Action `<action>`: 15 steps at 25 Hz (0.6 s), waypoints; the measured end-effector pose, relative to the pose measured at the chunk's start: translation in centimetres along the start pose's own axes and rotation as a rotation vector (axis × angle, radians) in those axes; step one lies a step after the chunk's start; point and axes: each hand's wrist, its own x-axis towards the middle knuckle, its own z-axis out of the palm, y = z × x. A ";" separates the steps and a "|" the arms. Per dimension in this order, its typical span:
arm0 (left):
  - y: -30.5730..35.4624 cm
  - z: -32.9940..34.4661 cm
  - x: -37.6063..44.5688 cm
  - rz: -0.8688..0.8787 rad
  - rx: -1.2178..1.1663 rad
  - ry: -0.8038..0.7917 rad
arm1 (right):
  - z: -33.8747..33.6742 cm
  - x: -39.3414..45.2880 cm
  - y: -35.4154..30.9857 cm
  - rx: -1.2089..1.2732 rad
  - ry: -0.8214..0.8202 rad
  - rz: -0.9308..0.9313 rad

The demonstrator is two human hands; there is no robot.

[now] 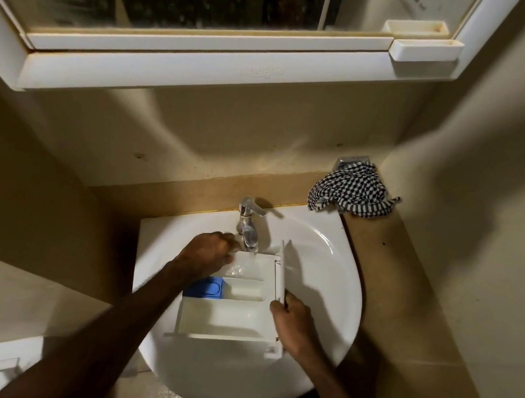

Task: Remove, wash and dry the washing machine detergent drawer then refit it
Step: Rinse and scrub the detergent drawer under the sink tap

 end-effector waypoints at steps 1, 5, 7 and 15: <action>0.2 0.5 -0.6 -0.023 -0.019 0.020 | -0.9 0.1 -0.3 -0.033 -0.009 0.000; 2.3 1.6 -0.4 -0.157 -0.137 0.051 | -2.8 0.3 -1.5 -0.107 0.011 0.023; 3.1 1.6 0.4 -0.166 -0.111 0.034 | -3.1 0.4 -2.0 -0.131 0.022 0.032; 3.3 1.3 1.2 -0.287 -0.384 -0.103 | -4.0 0.4 -2.3 -0.207 0.021 0.012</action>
